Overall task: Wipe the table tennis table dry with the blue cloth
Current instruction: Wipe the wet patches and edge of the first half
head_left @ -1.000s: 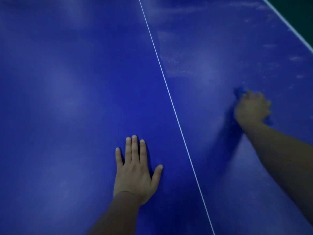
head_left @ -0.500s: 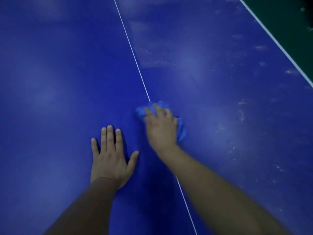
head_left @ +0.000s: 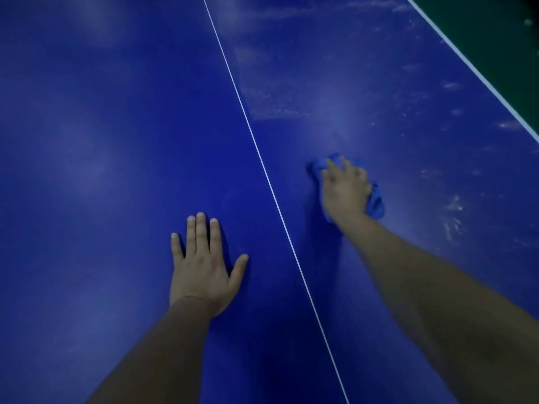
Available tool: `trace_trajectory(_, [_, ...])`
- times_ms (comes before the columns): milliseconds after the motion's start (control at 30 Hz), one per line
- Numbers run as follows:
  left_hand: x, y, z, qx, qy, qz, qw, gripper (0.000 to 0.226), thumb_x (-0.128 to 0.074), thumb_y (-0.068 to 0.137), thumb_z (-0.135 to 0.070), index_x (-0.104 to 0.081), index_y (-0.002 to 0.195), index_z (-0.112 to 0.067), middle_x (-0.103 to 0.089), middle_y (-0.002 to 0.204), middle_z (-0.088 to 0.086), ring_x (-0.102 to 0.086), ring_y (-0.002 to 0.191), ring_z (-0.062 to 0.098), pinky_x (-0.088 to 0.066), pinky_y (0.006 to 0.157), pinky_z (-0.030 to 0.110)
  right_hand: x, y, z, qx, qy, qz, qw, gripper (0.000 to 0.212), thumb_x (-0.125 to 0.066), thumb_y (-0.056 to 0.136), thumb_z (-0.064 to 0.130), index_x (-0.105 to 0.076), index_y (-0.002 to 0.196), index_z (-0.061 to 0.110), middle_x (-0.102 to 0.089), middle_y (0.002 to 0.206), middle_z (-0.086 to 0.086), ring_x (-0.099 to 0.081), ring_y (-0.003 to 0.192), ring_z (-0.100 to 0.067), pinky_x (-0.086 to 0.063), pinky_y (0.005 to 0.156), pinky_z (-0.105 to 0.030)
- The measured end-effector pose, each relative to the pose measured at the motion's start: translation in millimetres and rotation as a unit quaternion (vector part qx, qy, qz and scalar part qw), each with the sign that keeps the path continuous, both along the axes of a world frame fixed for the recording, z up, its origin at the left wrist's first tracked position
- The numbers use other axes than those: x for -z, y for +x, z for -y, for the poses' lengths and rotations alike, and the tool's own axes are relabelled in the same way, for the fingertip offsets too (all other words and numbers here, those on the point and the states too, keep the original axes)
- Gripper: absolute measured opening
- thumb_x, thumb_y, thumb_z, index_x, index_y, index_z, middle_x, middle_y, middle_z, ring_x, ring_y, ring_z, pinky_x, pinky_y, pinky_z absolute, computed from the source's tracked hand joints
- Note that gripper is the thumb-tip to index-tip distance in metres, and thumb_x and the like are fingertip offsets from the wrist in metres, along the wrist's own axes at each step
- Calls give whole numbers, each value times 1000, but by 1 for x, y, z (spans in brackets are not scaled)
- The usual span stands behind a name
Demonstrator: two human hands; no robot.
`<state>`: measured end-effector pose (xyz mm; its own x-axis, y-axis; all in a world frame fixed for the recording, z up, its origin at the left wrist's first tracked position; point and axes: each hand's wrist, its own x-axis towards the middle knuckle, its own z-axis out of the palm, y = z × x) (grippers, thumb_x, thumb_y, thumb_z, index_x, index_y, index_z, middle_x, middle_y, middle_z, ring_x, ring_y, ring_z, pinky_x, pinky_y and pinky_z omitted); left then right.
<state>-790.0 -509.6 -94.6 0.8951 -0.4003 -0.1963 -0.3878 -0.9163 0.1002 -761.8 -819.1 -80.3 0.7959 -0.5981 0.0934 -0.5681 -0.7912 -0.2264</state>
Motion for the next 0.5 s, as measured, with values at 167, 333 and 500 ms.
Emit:
trace_trajectory(167, [1,0,1,-7,-25,11,1000,91,-4,92,-71,8,158,-8,15,166,13,24,151,24,9,123,53,6,68,-101,-236,-24,-22,971,42,-37,105,40,-48,145,36,-36,159,6,-36,138,-28,-33,107,-49])
trace_trajectory(333, [8,0,-11,-14,-157,12,987,88,-26,89,-50,6,157,-3,15,165,16,18,153,26,5,124,49,13,13,-150,-430,-39,-17,902,44,-37,100,42,-58,137,35,-48,151,5,-46,131,-29,-39,99,-52])
trace_trajectory(500, [-3,-5,-28,-9,-242,-48,969,86,-25,89,-55,2,159,-13,21,165,2,27,150,16,16,119,32,22,-76,-82,-461,-44,-16,886,35,-50,99,35,-60,132,36,-53,147,3,-55,123,-32,-48,90,-48])
